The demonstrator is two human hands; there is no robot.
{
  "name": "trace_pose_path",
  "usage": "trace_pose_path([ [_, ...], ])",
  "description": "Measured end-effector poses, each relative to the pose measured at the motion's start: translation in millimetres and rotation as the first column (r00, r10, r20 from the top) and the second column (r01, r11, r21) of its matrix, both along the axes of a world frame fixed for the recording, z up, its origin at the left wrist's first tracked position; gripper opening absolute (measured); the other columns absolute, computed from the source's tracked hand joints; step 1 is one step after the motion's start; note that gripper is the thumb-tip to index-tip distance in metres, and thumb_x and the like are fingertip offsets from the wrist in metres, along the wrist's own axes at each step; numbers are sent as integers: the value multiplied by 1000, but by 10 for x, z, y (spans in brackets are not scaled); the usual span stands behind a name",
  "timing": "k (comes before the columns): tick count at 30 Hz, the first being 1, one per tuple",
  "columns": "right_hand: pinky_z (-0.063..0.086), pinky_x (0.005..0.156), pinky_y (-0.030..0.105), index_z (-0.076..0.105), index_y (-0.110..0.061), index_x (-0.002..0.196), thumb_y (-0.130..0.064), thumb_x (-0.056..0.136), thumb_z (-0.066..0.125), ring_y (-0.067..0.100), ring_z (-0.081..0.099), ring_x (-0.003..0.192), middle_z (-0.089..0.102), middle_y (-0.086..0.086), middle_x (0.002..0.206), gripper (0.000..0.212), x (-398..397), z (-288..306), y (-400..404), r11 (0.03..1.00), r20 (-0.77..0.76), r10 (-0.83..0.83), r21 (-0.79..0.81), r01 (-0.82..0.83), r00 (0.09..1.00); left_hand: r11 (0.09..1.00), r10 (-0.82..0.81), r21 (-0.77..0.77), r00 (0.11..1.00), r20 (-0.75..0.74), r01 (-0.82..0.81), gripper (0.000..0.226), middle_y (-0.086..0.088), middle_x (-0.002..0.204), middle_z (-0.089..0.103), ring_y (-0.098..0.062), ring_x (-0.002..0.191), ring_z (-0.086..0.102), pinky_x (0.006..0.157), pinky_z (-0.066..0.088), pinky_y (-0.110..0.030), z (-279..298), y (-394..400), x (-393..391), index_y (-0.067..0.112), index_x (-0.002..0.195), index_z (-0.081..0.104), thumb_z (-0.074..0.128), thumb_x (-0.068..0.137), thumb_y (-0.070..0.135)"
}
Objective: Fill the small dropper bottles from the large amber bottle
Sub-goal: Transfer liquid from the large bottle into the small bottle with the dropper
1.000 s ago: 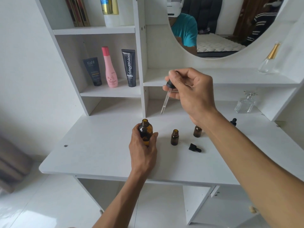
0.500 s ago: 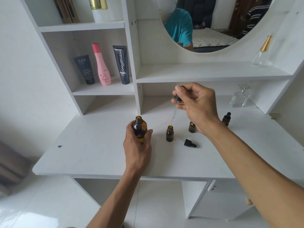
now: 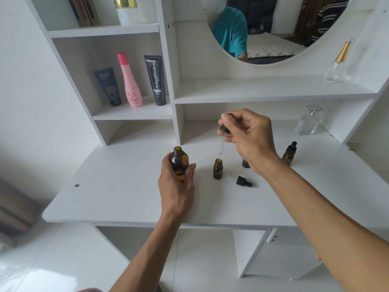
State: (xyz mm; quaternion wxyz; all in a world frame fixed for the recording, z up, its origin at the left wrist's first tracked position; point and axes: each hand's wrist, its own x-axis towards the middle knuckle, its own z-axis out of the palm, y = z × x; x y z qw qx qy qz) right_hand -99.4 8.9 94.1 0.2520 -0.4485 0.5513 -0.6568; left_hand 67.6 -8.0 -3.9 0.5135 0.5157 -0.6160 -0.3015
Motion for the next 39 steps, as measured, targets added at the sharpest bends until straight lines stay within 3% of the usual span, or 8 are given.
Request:
trace_pose_path([
  [10,62,70,29,72,-16,85,-20,94,70,18,77,75,76,8,86,10,38,-2,7,1000,-26,15,6,-15,1000,1000,-7,5,1000,-4,8,42,22,96,60,16,85,56,71,40,-2,-17,-10,4,23,127,48,69,90,24],
  [19,61,69,26,71,-12,84,-20,93,70,20,76,74,76,11,86,12,47,-1,8,1000,-55,12,1,-12,998,1000,-10,2,1000,-6,10,43,18,97,61,19,85,54,71,39,-1,-6,-5,-3,20,128,49,70,90,21],
  [29,63,71,30,72,-6,87,-21,93,70,18,76,73,76,9,85,16,47,21,12,1000,-100,15,-6,-15,995,1000,-6,3,1000,-6,6,43,22,96,60,20,85,54,72,38,0,-10,-8,-1,21,128,49,70,90,22],
  [39,60,66,24,70,-10,81,-20,93,70,18,76,71,76,9,84,16,64,75,7,999,-141,9,-34,-14,990,1000,-1,-1,1000,-3,1,44,24,96,59,20,87,54,73,38,-1,-26,-18,-1,22,128,48,70,90,24],
])
